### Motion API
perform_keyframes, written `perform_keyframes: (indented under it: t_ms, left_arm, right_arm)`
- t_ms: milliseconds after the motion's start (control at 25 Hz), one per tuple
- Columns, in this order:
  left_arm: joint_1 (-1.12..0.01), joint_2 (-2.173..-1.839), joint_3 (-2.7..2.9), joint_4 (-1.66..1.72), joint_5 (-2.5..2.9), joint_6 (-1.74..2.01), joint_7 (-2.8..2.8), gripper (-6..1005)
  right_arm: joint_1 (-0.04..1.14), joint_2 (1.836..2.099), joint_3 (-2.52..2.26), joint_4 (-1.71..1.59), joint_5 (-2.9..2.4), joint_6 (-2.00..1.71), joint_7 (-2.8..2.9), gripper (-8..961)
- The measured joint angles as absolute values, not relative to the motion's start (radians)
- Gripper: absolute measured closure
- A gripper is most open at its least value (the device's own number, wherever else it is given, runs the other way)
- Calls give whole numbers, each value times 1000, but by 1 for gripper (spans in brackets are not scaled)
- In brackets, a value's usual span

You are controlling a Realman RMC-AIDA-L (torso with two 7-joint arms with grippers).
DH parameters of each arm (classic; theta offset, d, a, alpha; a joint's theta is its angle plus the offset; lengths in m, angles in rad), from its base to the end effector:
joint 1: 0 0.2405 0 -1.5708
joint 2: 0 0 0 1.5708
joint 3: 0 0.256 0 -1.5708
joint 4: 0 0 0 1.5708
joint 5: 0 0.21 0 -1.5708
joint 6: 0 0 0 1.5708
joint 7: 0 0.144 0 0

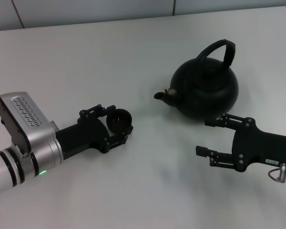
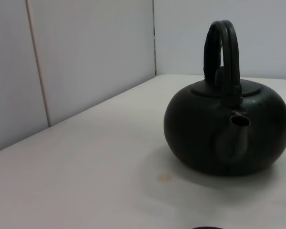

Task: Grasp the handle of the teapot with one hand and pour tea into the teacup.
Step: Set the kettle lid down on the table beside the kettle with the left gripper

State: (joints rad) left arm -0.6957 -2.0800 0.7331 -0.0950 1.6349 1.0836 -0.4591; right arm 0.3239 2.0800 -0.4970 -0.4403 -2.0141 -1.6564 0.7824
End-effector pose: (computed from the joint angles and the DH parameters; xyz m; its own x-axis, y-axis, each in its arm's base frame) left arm -0.2691 0.3176 -0.1151 0.9008 0.1068 0.4209 0.2970 -0.8587 -0.4177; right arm 0.3241 0.2434 -0.0163 0.8108 -0.1075 -0.5753 -0.3474 -0.8795 -0.3253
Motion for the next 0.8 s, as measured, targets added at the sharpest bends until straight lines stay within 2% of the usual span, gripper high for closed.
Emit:
perform_keyframes:
  t_ms: [560,800]
  left_arm:
    - [-695,-2080,719,-106,1635,1082,-448,310]
    - [-695,-2080,718,-106,1635,1081,-448,264]
  right_arm:
    - [327,2080,-497,-440,-2014,-1657,782,199]
    - [327,2080,-497,-440,-2014,-1657,782,199]
